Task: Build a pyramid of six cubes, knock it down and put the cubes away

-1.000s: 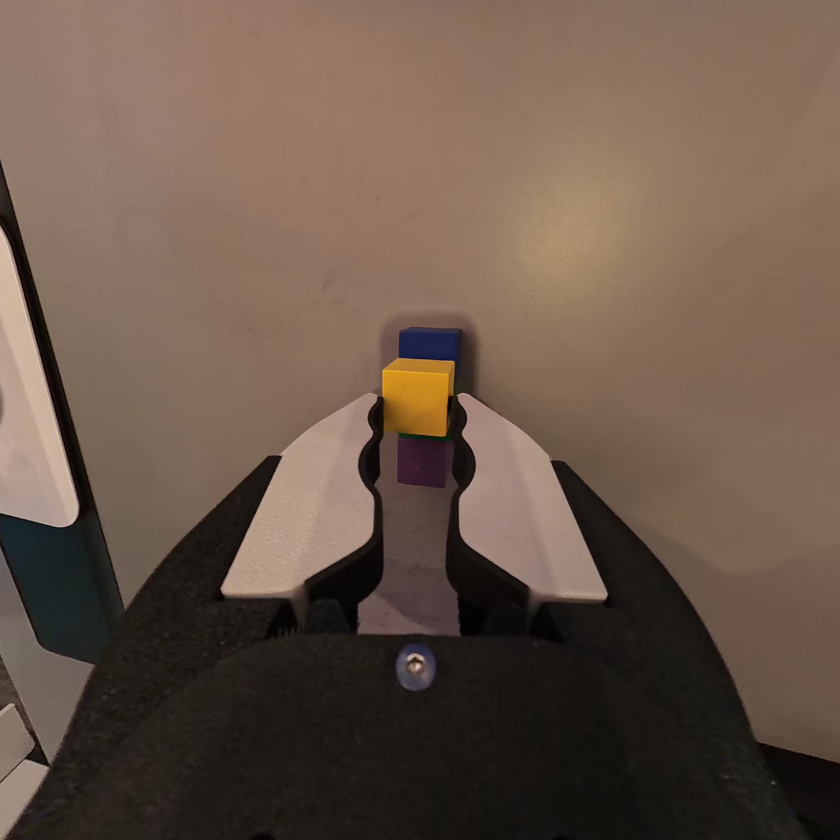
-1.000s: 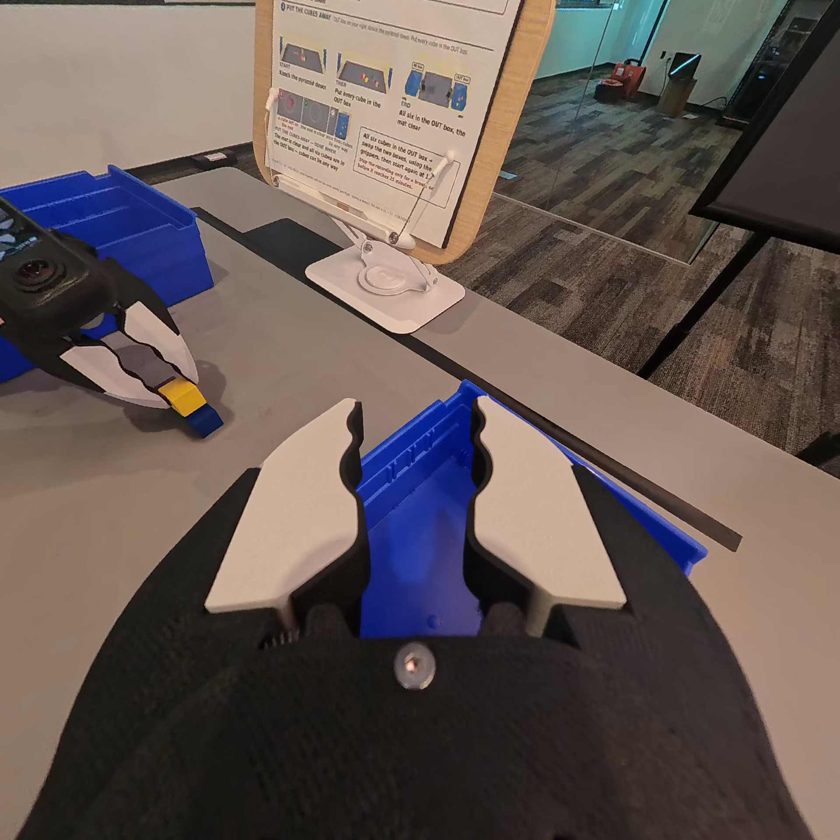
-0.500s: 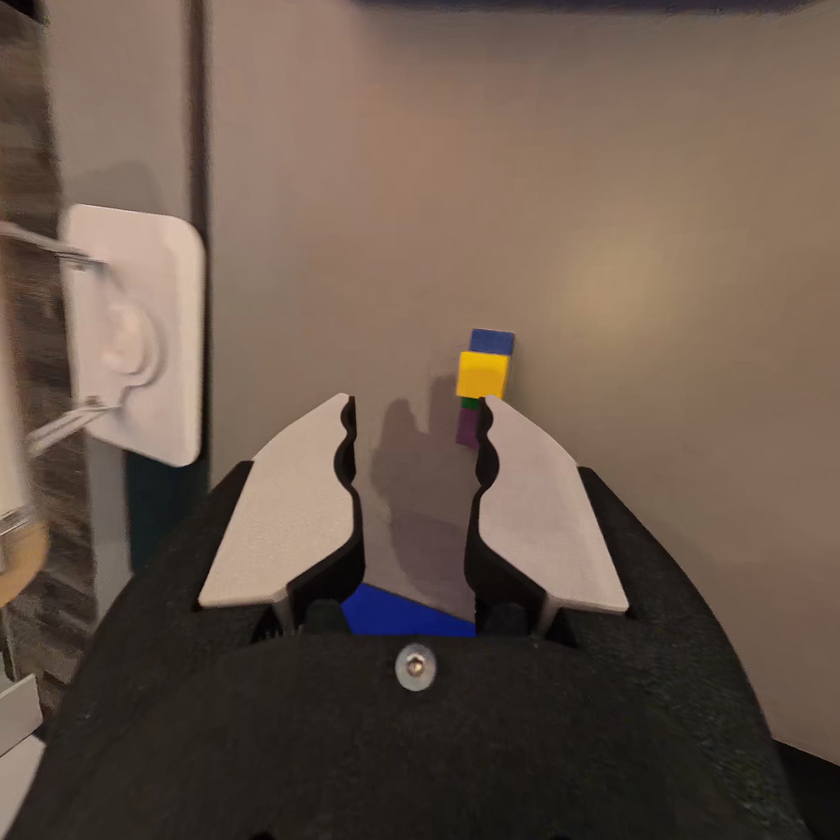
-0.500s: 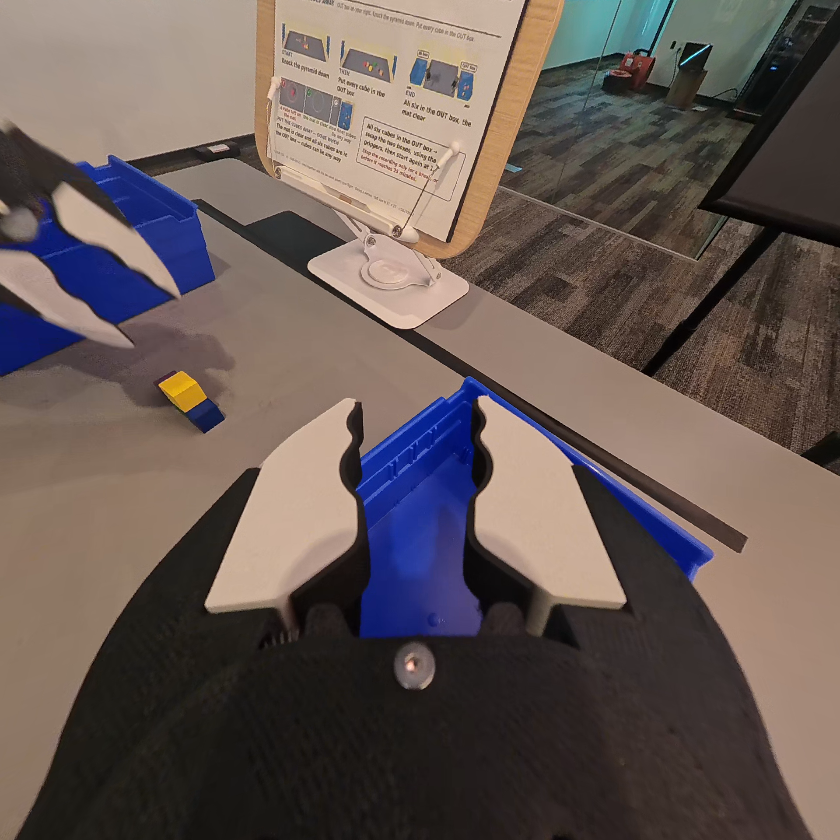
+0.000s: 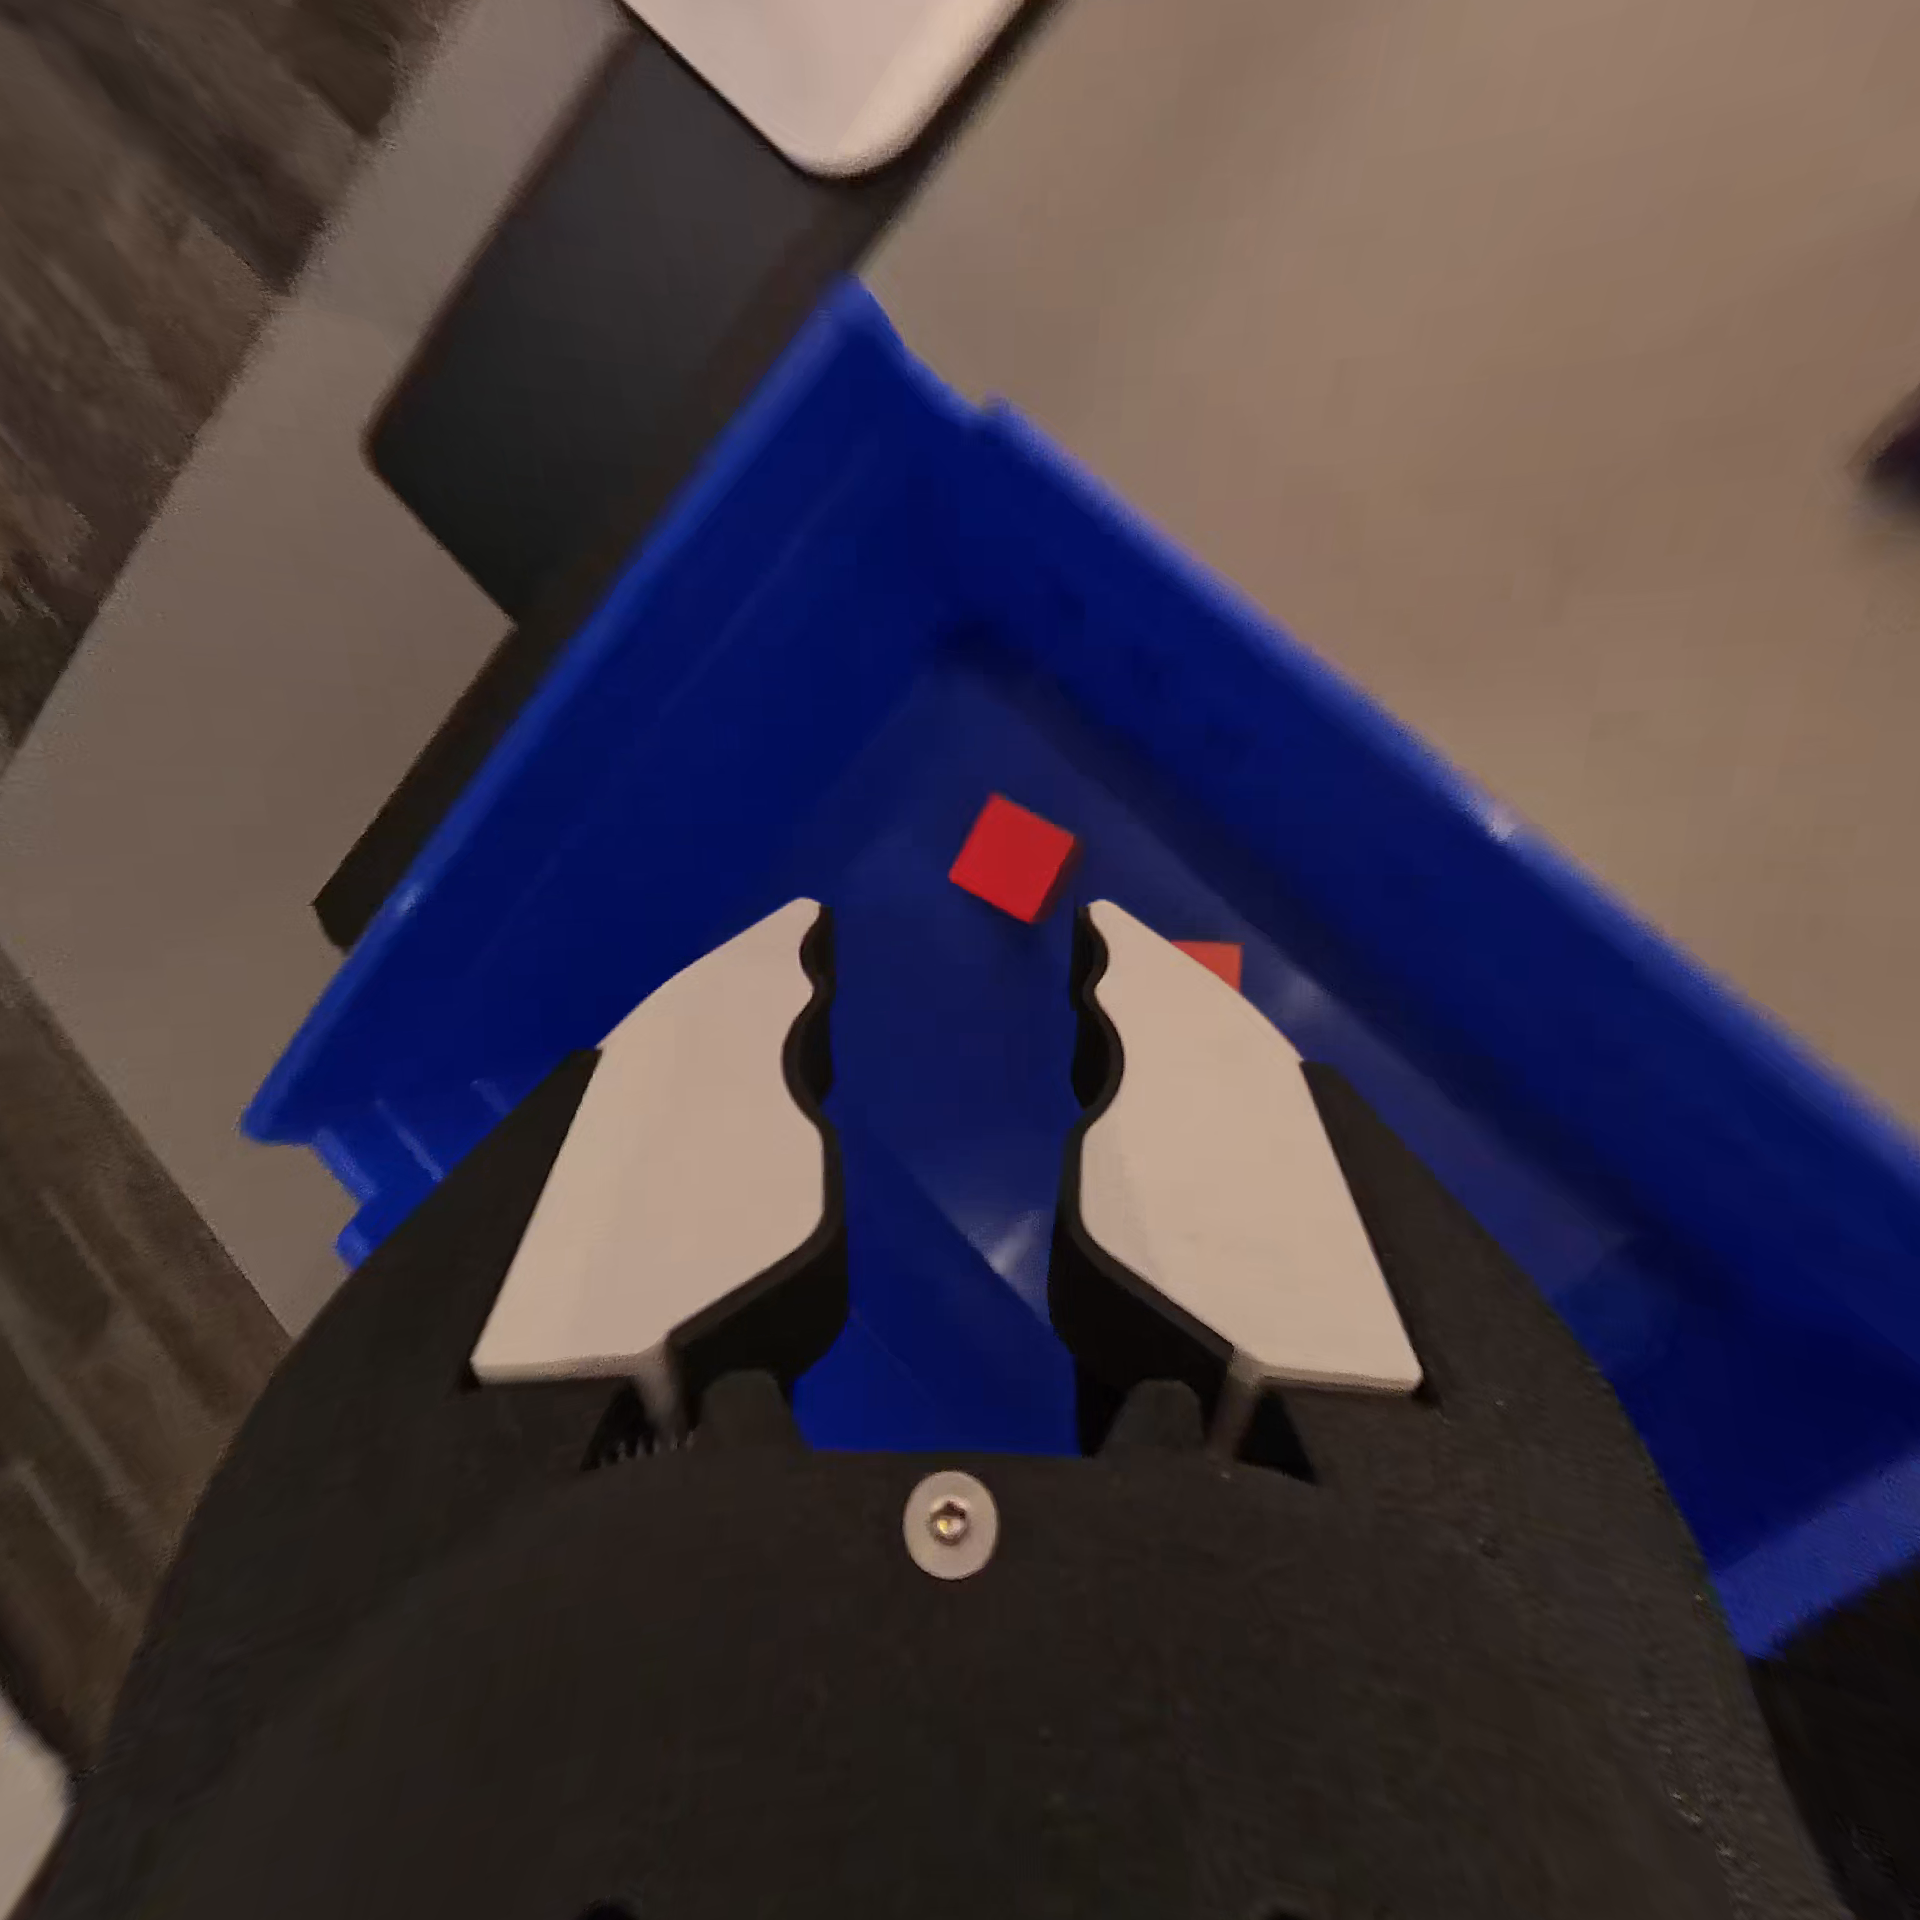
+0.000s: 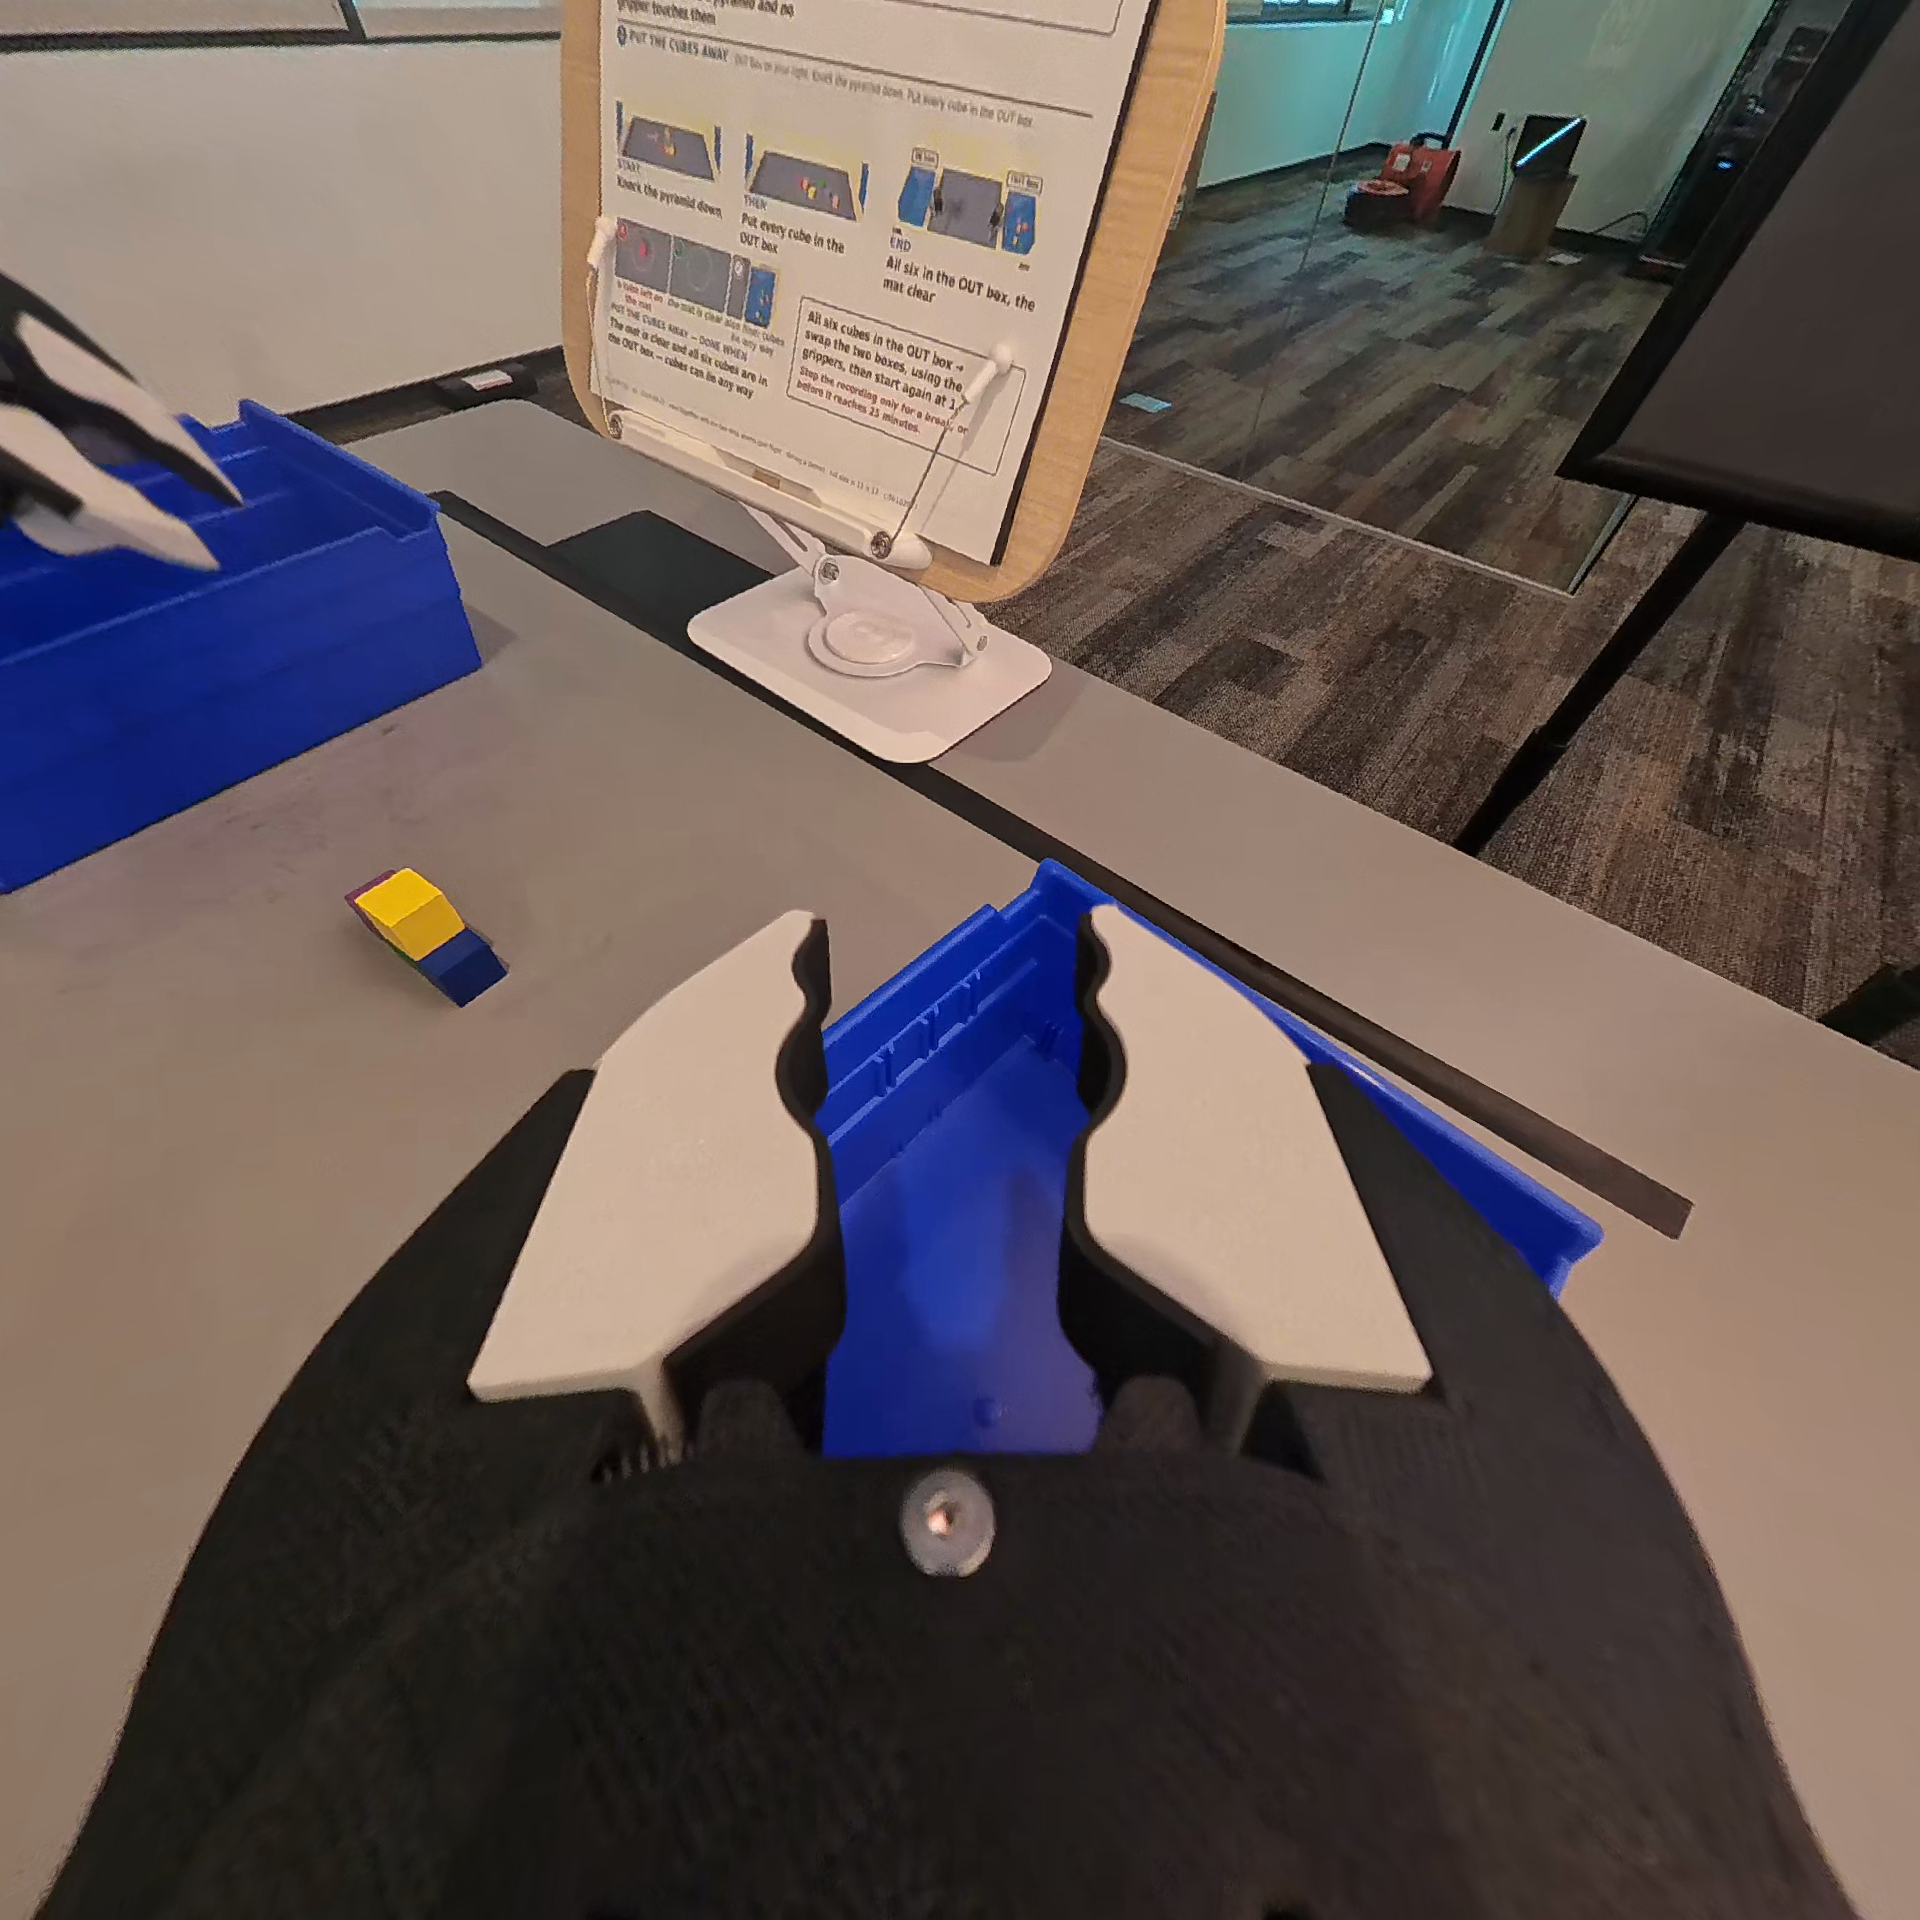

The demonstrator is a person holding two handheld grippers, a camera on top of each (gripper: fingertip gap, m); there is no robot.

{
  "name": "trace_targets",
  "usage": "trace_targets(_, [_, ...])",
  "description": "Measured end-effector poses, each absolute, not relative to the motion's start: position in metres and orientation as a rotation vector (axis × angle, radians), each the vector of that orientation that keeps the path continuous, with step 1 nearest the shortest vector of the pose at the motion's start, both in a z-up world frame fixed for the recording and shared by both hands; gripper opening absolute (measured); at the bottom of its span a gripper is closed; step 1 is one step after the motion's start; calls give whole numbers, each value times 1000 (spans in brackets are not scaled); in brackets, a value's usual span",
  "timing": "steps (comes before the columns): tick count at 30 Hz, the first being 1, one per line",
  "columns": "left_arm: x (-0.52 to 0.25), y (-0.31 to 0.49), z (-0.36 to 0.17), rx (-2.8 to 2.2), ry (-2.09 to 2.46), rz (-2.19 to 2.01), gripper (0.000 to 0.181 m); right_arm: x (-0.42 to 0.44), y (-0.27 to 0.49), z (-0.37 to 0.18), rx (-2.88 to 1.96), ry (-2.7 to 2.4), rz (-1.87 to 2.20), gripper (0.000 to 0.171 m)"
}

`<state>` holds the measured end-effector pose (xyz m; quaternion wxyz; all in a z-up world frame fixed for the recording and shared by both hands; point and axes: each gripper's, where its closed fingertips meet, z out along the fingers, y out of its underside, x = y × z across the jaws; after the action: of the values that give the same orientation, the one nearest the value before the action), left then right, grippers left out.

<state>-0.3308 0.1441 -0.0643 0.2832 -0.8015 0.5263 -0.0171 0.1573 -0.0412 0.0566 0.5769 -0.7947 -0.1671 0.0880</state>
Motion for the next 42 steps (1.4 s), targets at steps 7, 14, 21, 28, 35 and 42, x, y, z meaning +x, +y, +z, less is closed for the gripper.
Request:
trace_targets(7, [-328,152,-111,-1980,1734,72,42,166,-40,48,-1896,-366,182,47])
trace_targets(14, [-326,155,-129,-2015,1820,-43,42,168,-34,39,-1937,-372,157,47])
trace_targets(21, [-321,154,-140,-2077,1811,-148,29,165,-31,29,-1972,-394,151,47])
trace_targets(28, [-331,166,-92,-1991,1647,-56,28,167,-30,34,-1947,-387,149,46])
trace_targets(35, [-267,110,52,-1649,1454,-279,28,165,-33,42,-1919,-389,151,46])
trace_targets(42, [-175,15,-15,-1520,1871,-270,28,150,-34,43,-1914,-435,165,46])
